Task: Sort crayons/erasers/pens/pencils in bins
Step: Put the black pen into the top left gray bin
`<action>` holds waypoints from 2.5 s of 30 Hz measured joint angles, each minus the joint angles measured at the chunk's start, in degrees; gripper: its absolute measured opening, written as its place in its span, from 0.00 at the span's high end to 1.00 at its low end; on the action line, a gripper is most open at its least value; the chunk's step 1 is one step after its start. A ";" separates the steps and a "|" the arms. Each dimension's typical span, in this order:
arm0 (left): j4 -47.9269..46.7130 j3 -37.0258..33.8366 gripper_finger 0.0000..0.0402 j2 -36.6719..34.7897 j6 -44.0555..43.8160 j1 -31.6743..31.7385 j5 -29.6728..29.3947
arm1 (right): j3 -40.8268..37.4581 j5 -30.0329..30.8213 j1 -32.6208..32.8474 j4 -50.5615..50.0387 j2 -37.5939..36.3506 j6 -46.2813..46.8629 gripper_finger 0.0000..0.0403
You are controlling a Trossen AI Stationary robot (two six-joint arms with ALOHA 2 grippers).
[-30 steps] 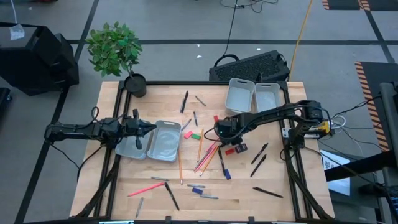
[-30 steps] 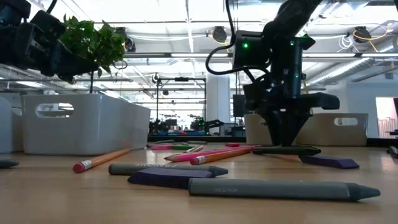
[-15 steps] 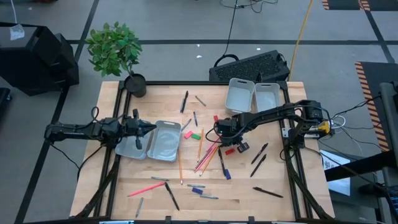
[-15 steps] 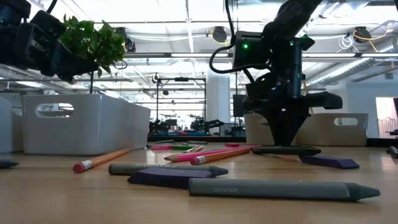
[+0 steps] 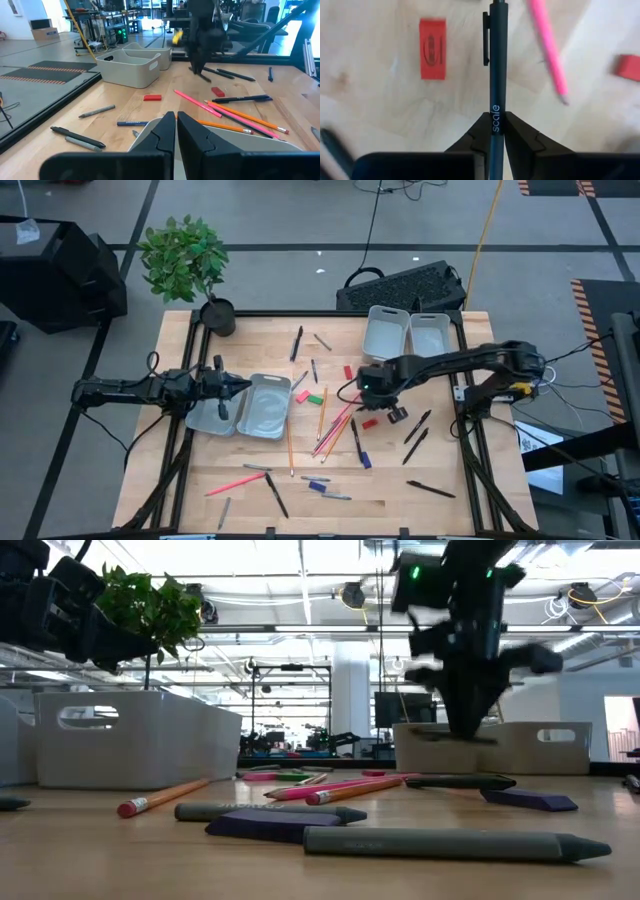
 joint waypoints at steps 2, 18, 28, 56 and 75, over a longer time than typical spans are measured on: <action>0.00 0.01 0.94 0.00 0.00 0.00 0.00 | 0.05 -0.01 -0.38 0.13 -3.55 4.47 0.92; 0.00 0.01 0.94 -0.02 0.00 0.00 0.00 | 8.79 5.97 -29.64 5.23 -9.93 55.02 0.92; 0.00 0.00 0.94 -0.02 0.00 -0.02 0.00 | 9.65 3.01 -40.37 3.78 0.94 62.16 0.93; 0.00 0.02 0.94 -0.01 0.00 -0.02 0.00 | 9.63 7.82 -34.05 2.72 5.79 75.05 0.77; 0.00 0.02 0.94 -0.02 0.00 0.00 0.00 | 9.65 16.79 22.68 -13.82 -7.68 126.56 0.91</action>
